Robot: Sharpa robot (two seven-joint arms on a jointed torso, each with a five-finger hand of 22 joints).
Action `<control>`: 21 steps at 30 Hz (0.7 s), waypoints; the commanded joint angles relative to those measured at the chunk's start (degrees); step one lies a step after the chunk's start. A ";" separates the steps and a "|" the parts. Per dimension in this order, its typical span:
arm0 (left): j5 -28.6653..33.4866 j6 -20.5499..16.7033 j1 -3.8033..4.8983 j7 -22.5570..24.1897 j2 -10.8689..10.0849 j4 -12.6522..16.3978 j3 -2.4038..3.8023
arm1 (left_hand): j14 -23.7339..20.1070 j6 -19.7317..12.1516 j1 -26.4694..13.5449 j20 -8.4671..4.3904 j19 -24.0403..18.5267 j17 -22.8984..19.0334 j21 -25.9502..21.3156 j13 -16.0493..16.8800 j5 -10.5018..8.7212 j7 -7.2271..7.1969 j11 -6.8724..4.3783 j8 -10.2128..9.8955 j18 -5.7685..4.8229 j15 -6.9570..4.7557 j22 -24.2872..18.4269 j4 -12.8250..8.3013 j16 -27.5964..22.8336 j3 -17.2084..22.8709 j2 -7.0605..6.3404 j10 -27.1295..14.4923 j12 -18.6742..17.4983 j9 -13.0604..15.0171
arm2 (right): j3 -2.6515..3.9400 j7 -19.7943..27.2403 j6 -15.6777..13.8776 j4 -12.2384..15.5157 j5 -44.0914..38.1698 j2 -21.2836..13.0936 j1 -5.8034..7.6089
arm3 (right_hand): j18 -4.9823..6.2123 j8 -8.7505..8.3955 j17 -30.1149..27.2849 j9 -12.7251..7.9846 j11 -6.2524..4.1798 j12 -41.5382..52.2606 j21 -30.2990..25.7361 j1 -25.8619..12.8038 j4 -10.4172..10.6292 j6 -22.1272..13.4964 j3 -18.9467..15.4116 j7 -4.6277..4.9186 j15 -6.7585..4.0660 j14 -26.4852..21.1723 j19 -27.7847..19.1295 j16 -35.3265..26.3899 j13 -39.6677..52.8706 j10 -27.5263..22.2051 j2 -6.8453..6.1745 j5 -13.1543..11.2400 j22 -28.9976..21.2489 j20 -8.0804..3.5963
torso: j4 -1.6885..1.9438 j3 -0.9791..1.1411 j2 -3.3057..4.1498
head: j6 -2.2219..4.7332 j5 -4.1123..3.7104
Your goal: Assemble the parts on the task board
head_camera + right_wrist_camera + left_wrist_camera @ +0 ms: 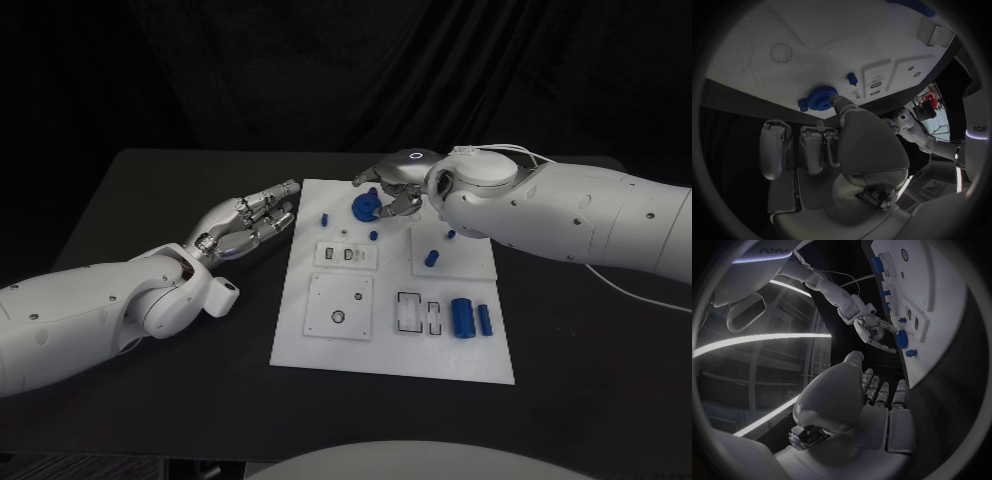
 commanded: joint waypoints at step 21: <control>-0.28 0.88 -0.04 4.87 -0.07 -0.13 0.04 | -0.08 -0.04 0.42 0.46 0.19 -0.05 -0.07 -0.07 0.26 0.36 0.40 0.21 1.11 0.31 0.05 -0.08 -0.20 0.31 -0.05 -0.15 -0.42 0.06 | 0.04 1.37 -2.66 0.71 -0.34 -2.00 -0.24 | 0.32 2.96 13.15 1.00 0.23 -0.46 -0.62 -1.99 0.91 13.56 0.27 0.85 -0.18 5.43 1.05 -0.78 13.79 5.04 0.76 -0.16 11.93 -0.41 | 0.06 -0.02 0.00 | 0.41 -0.22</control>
